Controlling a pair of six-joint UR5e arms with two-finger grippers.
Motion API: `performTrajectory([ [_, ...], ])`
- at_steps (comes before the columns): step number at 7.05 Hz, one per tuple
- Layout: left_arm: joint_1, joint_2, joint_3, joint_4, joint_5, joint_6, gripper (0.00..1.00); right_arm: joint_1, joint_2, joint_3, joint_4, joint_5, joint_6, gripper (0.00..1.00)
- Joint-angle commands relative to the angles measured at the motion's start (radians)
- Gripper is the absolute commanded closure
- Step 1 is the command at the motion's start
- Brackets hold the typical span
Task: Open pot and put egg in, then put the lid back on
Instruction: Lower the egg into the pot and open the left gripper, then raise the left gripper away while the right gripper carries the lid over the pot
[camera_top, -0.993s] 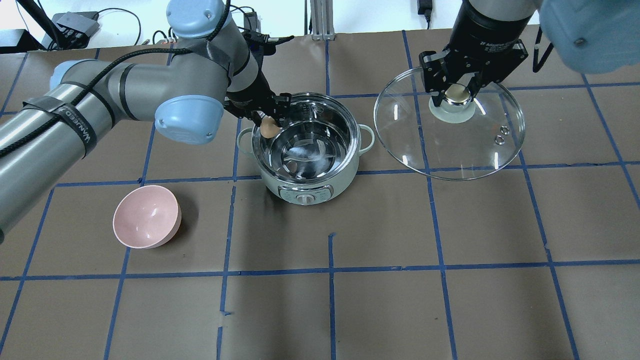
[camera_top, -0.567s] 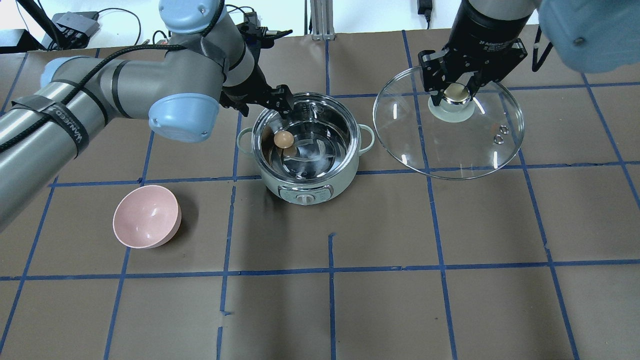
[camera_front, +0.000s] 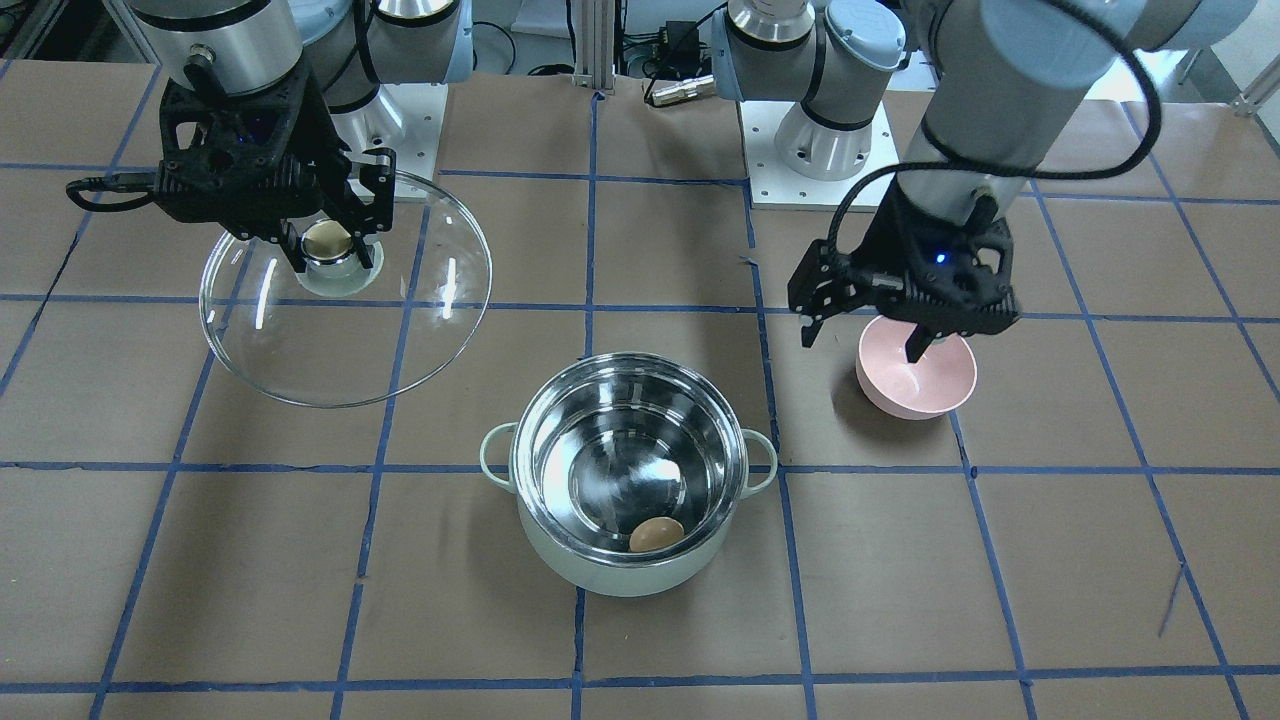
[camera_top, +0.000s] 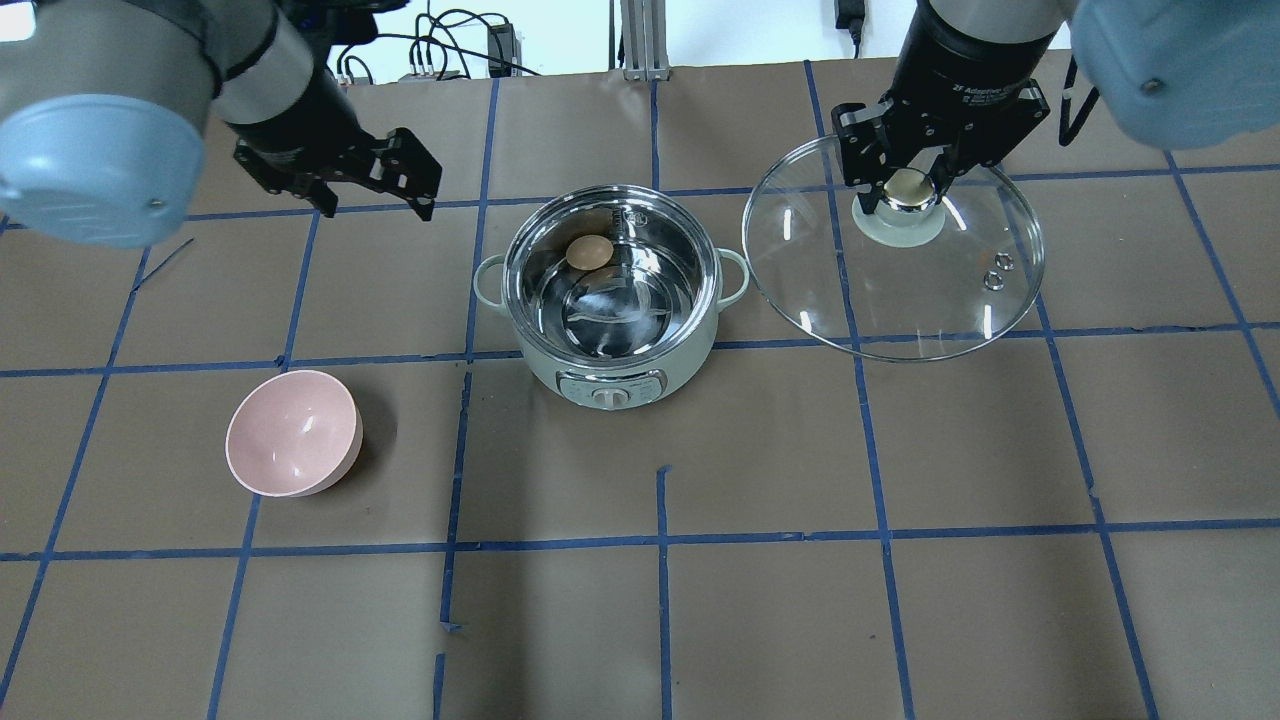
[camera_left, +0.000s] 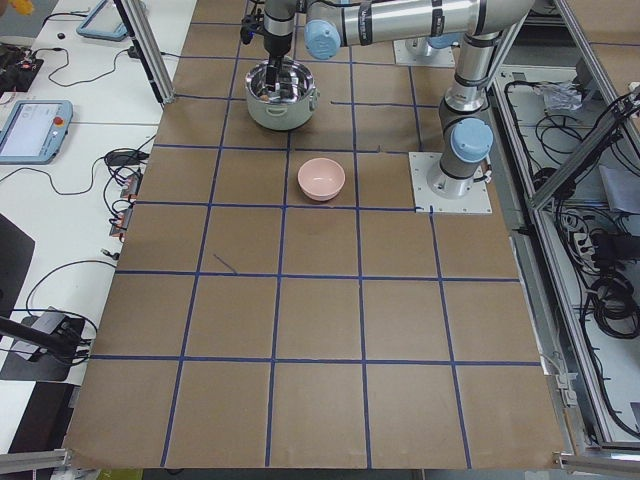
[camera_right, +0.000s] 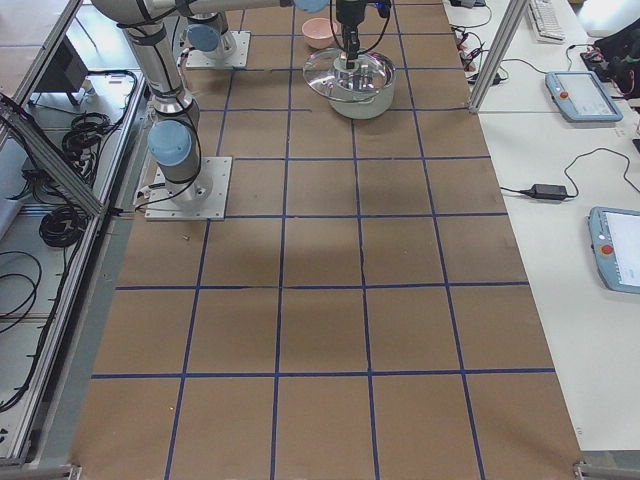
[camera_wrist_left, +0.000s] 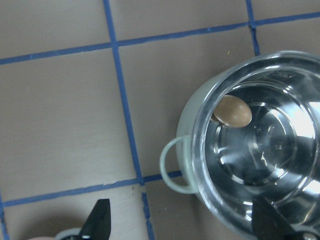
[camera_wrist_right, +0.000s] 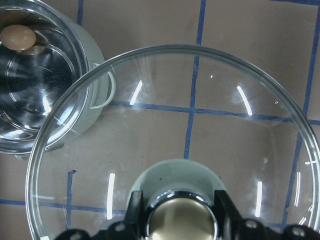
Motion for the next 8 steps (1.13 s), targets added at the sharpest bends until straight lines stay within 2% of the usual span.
performTrajectory([
  [1, 0.012, 0.117, 0.015, -0.198, 0.068, 0.008, 0.0, 0.019, 0.006, -0.005, -0.002, 0.0, 0.022, 0.89],
  [2, 0.01, 0.125, 0.019, -0.211, 0.063, -0.005, 0.0, 0.064, 0.04, -0.02, -0.052, -0.002, 0.063, 0.89],
  [3, 0.01, 0.122, 0.022, -0.228, 0.065, -0.007, 0.0, 0.154, 0.139, -0.081, -0.136, -0.006, 0.094, 0.89],
  [4, 0.012, 0.115, 0.024, -0.231, 0.062, -0.008, 0.0, 0.242, 0.258, -0.205, -0.134, -0.037, 0.145, 0.89],
  [5, 0.023, 0.111, 0.025, -0.231, 0.031, -0.01, 0.0, 0.3, 0.344, -0.276, -0.142, -0.044, 0.156, 0.89],
  [6, 0.027, 0.107, 0.05, -0.233, 0.017, -0.008, 0.0, 0.345, 0.38, -0.276, -0.186, -0.043, 0.173, 0.88],
  [8, 0.049, 0.093, 0.102, -0.257, 0.028, 0.008, 0.0, 0.352, 0.414, -0.276, -0.183, -0.034, 0.078, 0.88],
])
